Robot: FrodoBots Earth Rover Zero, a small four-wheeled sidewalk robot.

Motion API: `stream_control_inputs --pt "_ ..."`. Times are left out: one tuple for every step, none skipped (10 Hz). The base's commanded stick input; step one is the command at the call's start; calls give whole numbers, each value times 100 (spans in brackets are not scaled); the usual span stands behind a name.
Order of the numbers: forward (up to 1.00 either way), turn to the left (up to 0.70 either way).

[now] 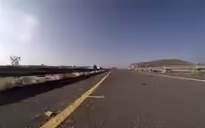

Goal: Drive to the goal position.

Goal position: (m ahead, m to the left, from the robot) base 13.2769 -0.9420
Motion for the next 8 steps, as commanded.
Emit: stream_control_inputs --pt "85 0" --pt "85 0" --pt "85 0" --pt "85 0" --pt "85 0" --pt "85 0" --pt "85 0" --pt "85 0"
